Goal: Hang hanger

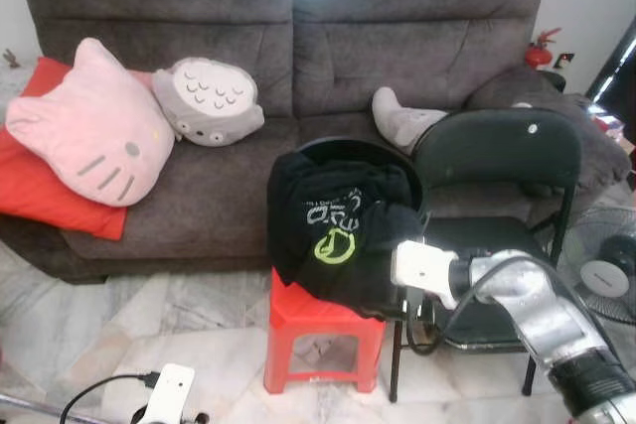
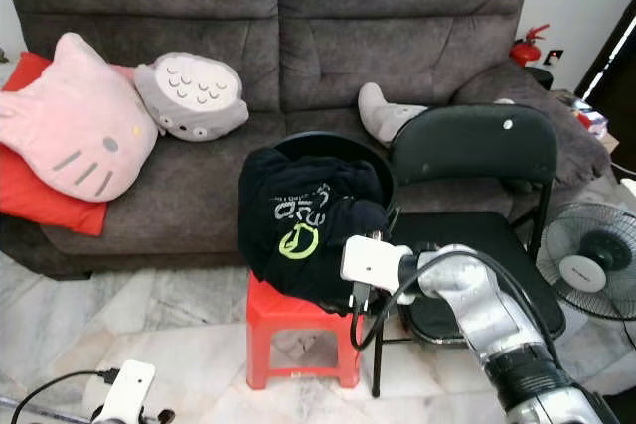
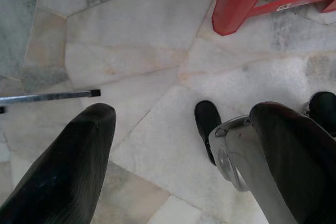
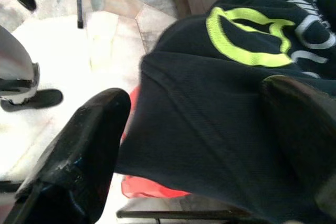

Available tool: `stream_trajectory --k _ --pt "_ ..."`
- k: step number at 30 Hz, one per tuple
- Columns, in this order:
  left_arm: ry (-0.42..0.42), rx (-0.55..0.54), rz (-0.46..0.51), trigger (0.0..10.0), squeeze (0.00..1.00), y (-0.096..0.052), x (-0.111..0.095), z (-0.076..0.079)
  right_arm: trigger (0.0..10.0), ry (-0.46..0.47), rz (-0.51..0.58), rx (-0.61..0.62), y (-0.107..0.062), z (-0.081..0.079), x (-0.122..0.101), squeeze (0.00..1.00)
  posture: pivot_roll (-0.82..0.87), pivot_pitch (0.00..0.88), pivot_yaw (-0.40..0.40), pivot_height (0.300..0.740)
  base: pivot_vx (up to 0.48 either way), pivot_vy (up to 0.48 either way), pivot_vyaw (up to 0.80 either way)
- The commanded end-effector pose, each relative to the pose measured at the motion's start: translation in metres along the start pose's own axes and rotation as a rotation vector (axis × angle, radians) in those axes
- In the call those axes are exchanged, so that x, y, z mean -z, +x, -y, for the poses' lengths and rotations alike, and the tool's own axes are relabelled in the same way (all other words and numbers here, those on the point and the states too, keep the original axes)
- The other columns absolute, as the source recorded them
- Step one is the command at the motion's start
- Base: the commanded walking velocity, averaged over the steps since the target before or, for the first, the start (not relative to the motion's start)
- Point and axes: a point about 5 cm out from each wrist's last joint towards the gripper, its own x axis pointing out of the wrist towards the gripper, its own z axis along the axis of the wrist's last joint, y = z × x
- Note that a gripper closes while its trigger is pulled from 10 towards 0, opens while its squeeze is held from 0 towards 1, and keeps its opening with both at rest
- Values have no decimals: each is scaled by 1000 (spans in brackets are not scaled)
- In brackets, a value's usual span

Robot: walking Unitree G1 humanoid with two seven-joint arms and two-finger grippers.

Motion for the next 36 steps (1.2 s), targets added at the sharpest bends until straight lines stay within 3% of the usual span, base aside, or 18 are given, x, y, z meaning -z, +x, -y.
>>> stream_trajectory --k 1,3,5,7,8,9,11,13,16,19,21,29,34,35,36 --pt "8 0 -9 10000 0 0 2 1 10000 -29 17 82 -11 8 -8 0 -23 0 -37 740 0 0 0" --pt "5 -3 -7 10000 0 0 2 1 10000 -29 30 126 -14 8 -9 0 -27 0 -39 740 0 0 0" --pt "-1 -10 -5 10000 0 0 1 1 10000 75 116 269 -21 7 -13 0 -32 0 -38 740 0 0 0" --pt "0 -9 -6 10000 0 0 1 1 10000 176 194 313 -22 2 -18 0 -39 0 -36 740 0 0 0" --pt "2 -8 -6 10000 0 0 0 1 10000 231 225 320 -24 -9 -19 0 -38 0 -36 740 0 0 0" --pt "2 -8 -6 10000 0 0 0 1 10000 231 225 320 -24 -9 -19 0 -38 0 -36 740 0 0 0" --pt "2 -9 -5 10000 0 1 -1 1 10000 187 139 314 -27 -21 -10 0 -40 0 -35 740 0 0 0" --pt "2 -10 -4 10000 0 1 -1 1 10000 87 -27 310 -33 -27 7 0 -51 0 -33 740 0 0 0" --pt "2 -13 -3 10000 0 1 -2 0 10000 -29 -202 338 -41 -28 26 0 -57 0 -32 740 0 0 0" --pt "-5 -15 0 10000 0 1 -3 0 10000 -107 -266 434 -45 -19 31 0 -50 0 -32 740 0 0 0" --pt "-8 -16 2 10000 0 1 -4 0 10000 -241 -350 479 -46 -11 33 0 -48 0 -33 740 0 0 0" --pt "-24 -22 8 10000 0 1 -4 1 10000 -438 -398 571 -33 -4 41 0 -42 0 -40 740 0 0 0" --pt "-33 -25 9 10000 0 1 -4 1 10000 -376 -411 605 -27 -10 54 0 -38 0 -45 740 0 0 0" --pt "-33 -24 8 10000 0 1 -4 2 10000 -286 -382 646 -25 -12 56 0 -36 0 -45 740 0 0 0" --pt "-33 -23 7 10000 0 1 -4 2 10000 -66 -308 744 -21 -13 57 0 -36 0 -43 740 0 0 0"
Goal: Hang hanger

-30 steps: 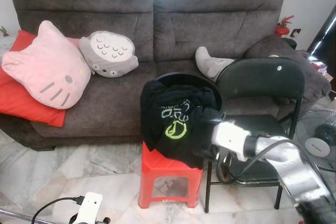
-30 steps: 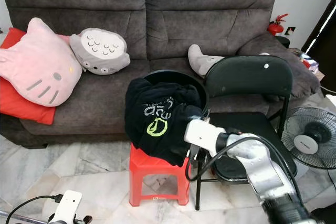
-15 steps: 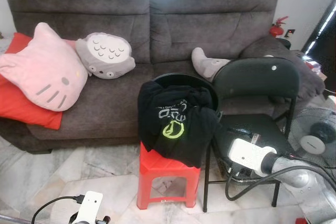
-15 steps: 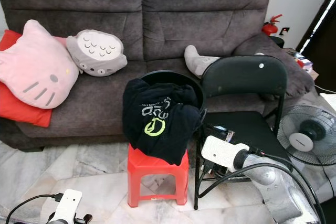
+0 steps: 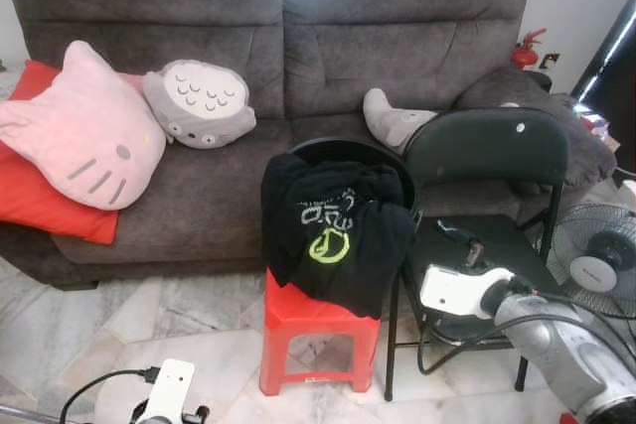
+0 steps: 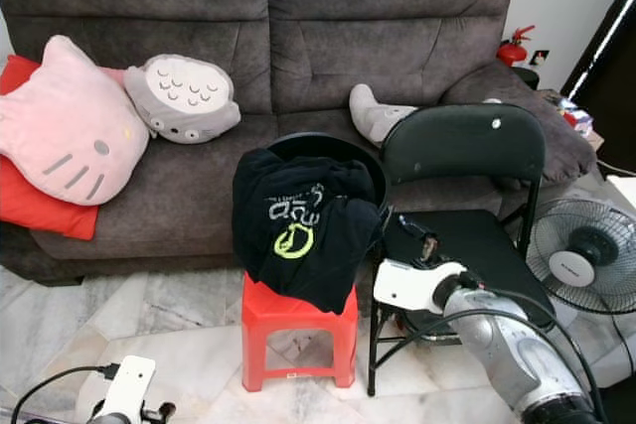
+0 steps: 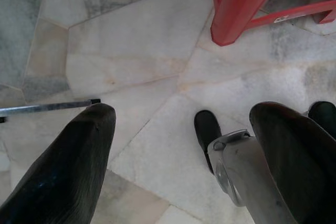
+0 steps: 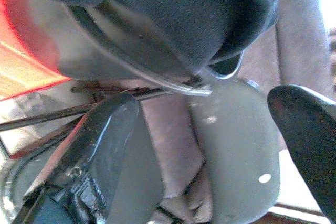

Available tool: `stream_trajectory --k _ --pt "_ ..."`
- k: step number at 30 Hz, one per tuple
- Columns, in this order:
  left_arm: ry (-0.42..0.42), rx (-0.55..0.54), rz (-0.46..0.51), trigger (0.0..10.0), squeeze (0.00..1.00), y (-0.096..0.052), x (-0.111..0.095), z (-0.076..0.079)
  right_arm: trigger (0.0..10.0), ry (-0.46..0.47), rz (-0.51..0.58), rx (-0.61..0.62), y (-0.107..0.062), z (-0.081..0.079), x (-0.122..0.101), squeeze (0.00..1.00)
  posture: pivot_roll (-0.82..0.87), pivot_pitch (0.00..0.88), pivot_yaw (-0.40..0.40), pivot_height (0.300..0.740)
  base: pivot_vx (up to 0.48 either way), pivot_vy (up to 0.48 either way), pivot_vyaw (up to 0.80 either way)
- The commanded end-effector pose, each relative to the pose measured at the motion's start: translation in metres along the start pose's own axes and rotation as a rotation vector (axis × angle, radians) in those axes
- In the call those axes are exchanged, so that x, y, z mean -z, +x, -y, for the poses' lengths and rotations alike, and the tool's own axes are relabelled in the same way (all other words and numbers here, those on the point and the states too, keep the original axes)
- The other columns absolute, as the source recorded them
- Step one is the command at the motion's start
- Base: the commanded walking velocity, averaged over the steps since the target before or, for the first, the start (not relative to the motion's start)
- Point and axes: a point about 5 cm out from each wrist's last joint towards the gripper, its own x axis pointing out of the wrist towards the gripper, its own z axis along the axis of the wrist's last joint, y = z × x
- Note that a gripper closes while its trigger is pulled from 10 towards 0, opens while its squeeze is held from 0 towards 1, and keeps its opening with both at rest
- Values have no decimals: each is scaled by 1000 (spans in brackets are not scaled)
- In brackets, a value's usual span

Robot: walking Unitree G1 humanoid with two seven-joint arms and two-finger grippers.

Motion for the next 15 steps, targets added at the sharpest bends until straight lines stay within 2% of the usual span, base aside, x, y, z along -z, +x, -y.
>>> stream_trajectory --k 1,2,4,5,6,8,9,10,11,12,15 --pt "-12 0 -7 10000 0 0 2 2 10000 212 -17 53 1 -3 1 0 -36 0 -43 740 0 0 0" --pt "-10 1 -9 10000 0 0 2 2 10000 369 -19 86 2 -5 0 0 -38 0 -43 740 0 0 0" --pt "-10 2 -10 10000 0 0 2 2 10000 481 -22 112 3 -7 0 0 -38 0 -41 740 0 0 0" --pt "-10 2 -10 10000 0 0 2 2 10000 481 -22 112 3 -7 0 0 -38 0 -41 740 0 0 0" --pt "-9 2 -11 10000 0 0 2 2 10000 549 -27 128 3 -8 0 0 -38 0 -41 740 0 0 0" --pt "-5 4 -13 10000 0 0 3 2 10000 829 -53 197 5 -9 4 0 -37 0 -38 740 0 0 0" --pt "-5 4 -13 10000 0 0 3 2 10000 829 -53 197 5 -9 4 0 -37 0 -38 740 0 0 0" --pt "-3 6 -14 10000 0 0 3 2 10000 1090 -77 254 5 -12 12 0 -36 0 -39 740 0 0 0" --pt "-3 6 -14 10000 0 0 3 2 10000 1090 -77 254 5 -12 12 0 -36 0 -39 740 0 0 0" --pt "-2 6 -13 10000 0 0 3 2 10000 1204 -71 261 5 -14 14 0 -36 0 -39 740 0 0 0" --pt "-1 7 -12 10000 0 0 3 1 10000 1364 -19 267 3 -20 13 0 -29 0 -41 740 0 0 0"
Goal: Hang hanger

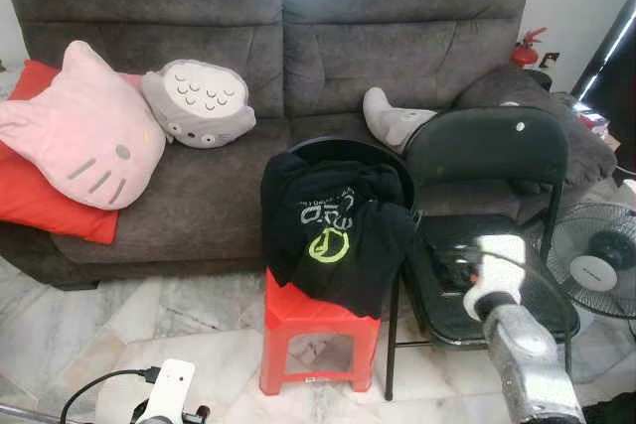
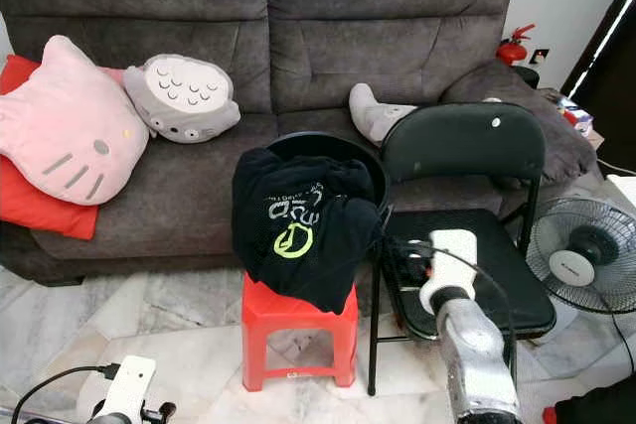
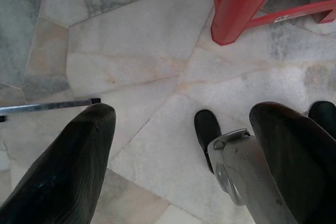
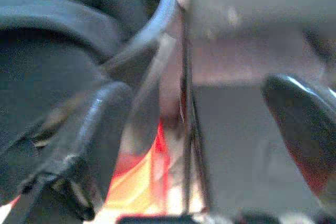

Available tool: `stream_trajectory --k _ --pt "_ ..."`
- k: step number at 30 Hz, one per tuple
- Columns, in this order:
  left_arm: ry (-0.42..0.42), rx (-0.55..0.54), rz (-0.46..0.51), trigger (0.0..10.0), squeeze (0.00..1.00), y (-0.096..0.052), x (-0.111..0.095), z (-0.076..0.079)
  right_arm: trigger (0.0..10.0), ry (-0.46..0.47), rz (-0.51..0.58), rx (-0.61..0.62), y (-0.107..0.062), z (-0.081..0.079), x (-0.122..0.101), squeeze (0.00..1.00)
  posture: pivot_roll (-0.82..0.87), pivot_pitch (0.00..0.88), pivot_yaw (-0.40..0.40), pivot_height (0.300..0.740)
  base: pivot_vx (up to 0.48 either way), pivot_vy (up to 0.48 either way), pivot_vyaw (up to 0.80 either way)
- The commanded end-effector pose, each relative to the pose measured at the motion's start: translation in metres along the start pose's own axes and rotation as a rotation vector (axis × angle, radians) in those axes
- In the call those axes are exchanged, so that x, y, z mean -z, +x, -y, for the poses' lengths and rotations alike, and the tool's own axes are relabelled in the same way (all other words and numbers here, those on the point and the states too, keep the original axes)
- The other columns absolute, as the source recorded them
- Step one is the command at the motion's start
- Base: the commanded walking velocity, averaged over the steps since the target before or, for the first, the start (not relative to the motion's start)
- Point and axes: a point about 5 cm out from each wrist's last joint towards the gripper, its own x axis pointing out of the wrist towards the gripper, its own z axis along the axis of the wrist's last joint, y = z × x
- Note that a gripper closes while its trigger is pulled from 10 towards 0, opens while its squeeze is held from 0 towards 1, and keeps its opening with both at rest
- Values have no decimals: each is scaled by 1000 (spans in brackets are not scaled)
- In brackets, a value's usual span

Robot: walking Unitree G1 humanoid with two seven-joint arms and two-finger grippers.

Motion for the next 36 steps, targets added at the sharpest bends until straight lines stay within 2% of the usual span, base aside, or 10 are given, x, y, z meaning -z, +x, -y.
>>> stream_trajectory --k 1,4,7,8,11,14,19,25,33,36 --pt "-3 4 -12 10000 0 -1 3 1 10000 134 25 -18 -4 -1 1 0 -28 0 -42 740 0 0 0" --pt "-3 4 -12 10000 0 -1 3 0 10000 212 36 -47 -9 -4 3 0 -29 0 -40 740 0 0 0" --pt "2 5 -14 10000 0 -1 4 0 10000 370 35 -131 -14 -11 7 0 -31 0 -36 740 0 0 0" --pt "5 5 -15 10000 0 -1 4 0 10000 466 20 -164 -15 -12 14 0 -29 0 -34 740 0 0 0" --pt "5 4 -15 10000 0 -1 4 0 10000 533 11 -185 -16 -12 18 0 -29 0 -34 740 0 0 0" --pt "6 -3 -10 10000 0 -1 3 -1 10000 650 1 -310 -18 -17 26 0 -24 0 -32 740 0 0 0" --pt "6 -5 -6 10000 0 -1 2 -1 10000 672 13 -411 -18 -23 25 0 -24 0 -29 740 0 0 0" --pt "7 -11 -1 10000 0 -1 2 -2 10000 754 56 -579 -15 -28 15 0 -19 0 -28 740 0 0 0" --pt "8 -13 1 10000 0 -1 1 -2 10000 770 44 -605 -6 -28 18 0 -10 0 -30 740 0 0 0" --pt "10 -16 3 10000 0 -1 1 -2 10000 804 39 -560 -5 -26 23 0 -11 0 -28 740 0 0 0"
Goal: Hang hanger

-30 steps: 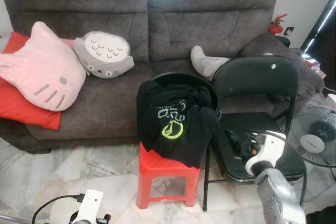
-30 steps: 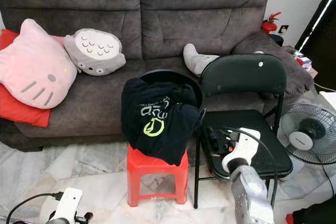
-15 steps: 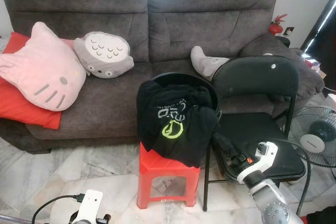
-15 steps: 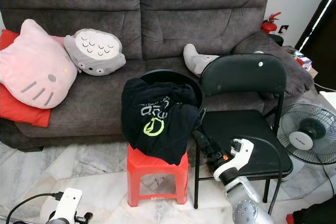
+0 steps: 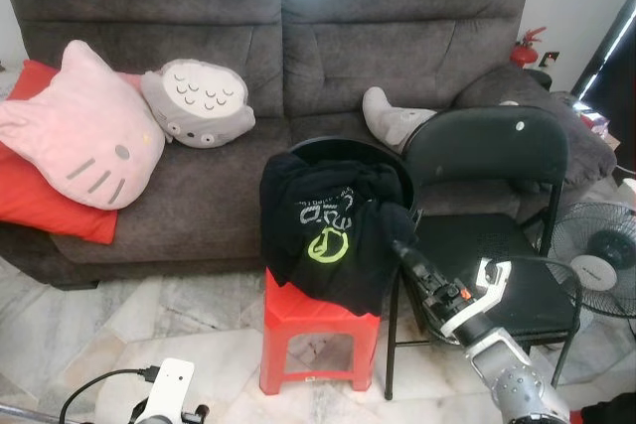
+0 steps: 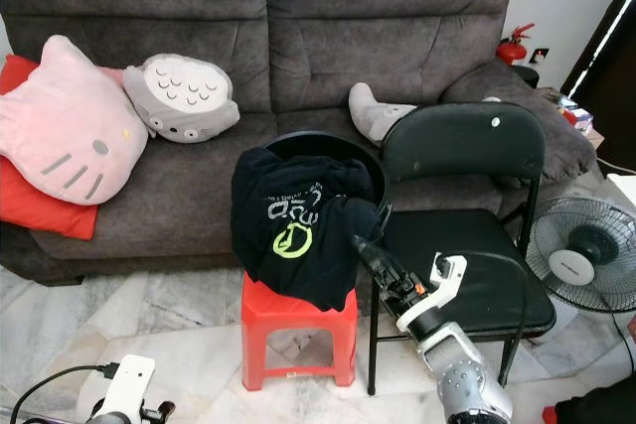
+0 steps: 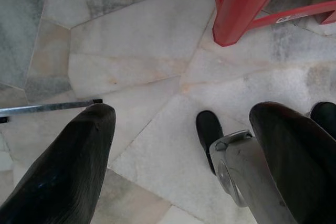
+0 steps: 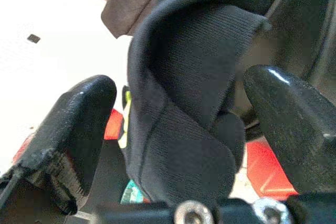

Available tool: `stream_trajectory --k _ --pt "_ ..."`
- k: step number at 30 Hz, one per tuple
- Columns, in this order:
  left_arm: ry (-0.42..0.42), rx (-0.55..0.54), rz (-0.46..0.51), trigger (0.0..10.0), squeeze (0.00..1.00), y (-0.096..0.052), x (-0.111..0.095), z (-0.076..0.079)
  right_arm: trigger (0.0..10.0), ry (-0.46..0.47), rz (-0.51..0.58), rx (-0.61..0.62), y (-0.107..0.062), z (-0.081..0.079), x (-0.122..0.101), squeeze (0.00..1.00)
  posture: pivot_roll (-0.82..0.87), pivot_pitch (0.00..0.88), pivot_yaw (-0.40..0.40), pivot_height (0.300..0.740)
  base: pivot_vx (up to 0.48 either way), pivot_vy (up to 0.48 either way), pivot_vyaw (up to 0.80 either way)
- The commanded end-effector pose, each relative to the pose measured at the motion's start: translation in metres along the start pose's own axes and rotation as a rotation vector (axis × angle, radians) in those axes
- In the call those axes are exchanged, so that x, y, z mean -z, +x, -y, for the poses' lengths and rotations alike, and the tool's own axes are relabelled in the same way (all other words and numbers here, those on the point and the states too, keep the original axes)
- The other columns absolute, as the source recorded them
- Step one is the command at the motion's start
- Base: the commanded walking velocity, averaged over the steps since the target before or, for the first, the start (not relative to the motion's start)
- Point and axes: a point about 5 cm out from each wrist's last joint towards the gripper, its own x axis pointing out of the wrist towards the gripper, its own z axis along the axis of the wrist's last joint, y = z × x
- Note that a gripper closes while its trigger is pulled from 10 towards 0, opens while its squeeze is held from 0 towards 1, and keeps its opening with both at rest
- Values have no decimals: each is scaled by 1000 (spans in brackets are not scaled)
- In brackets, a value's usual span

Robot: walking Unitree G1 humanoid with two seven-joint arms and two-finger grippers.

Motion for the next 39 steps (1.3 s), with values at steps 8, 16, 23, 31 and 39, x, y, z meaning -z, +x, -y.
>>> stream_trajectory --k 8,16,23,31,39 --pt "15 -16 -2 10000 0 -1 2 -3 10000 59 29 36 -9 11 4 0 -11 0 -18 740 0 0 0" --pt "26 -21 2 10000 0 -1 2 -4 10000 88 16 -57 -4 9 1 0 -5 0 -15 740 0 0 0" --pt "27 -24 2 10000 0 -1 2 -5 10000 97 15 -65 -1 11 0 0 2 0 -13 740 0 0 0" --pt "35 -27 1 10000 0 -1 1 -6 10000 101 50 13 1 21 -5 0 9 0 -6 740 0 0 0" --pt "41 -31 1 10000 0 -1 2 -7 10000 99 54 -32 8 17 -9 0 8 0 -2 740 0 0 0"
